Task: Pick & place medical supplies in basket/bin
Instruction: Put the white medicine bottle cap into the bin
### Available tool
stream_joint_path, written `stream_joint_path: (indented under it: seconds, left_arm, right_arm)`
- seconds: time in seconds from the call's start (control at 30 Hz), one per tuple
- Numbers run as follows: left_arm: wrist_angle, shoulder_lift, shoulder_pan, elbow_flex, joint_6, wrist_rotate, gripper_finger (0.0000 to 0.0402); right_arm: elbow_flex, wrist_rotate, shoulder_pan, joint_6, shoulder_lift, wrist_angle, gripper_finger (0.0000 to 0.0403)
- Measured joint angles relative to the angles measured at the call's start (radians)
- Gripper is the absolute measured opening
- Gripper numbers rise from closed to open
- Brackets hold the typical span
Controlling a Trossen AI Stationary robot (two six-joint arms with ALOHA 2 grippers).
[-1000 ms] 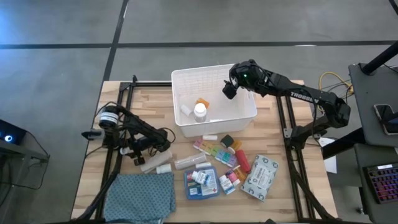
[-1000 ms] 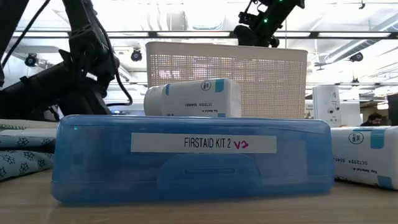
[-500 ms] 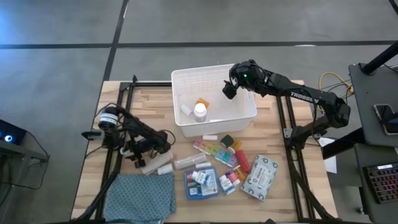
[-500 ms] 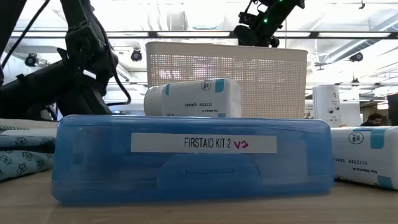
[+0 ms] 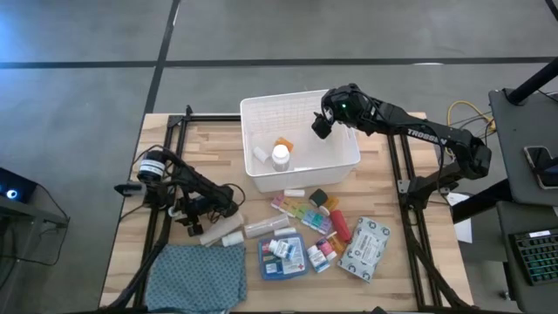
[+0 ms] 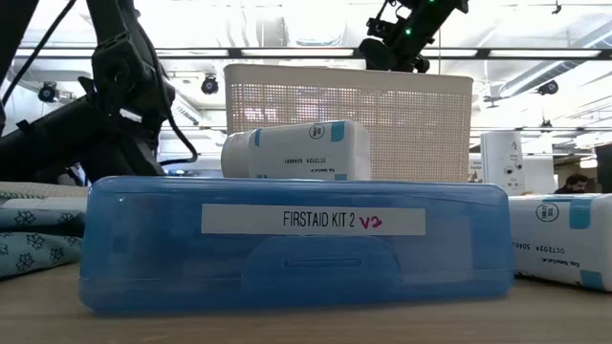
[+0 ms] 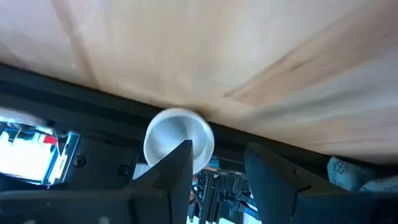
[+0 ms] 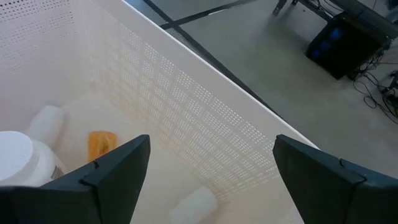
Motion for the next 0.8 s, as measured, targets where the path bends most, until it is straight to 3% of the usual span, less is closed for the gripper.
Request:
stream_joint_path:
  seconds: [0.37,0.67,0.8]
  left_arm:
    - [0.025,-0.001,0.0,-0.032,-0.01,0.012,0.0119]
    - [0.038,-0.002,0.0,-0.034,-0.01,-0.005,0.0012]
    - [0.041,-0.002,0.0,-0.033,-0.048,-0.035,0.0007]
  right_arm:
    - [0.0,0.0,0.0,0.006,0.0,-0.003,0.0329]
    - [0.0,0.0,0.0,0.006,0.0,-0.002,0.0329]
    - [0.0,0.0,0.0,0.006,0.0,-0.002,0.0329]
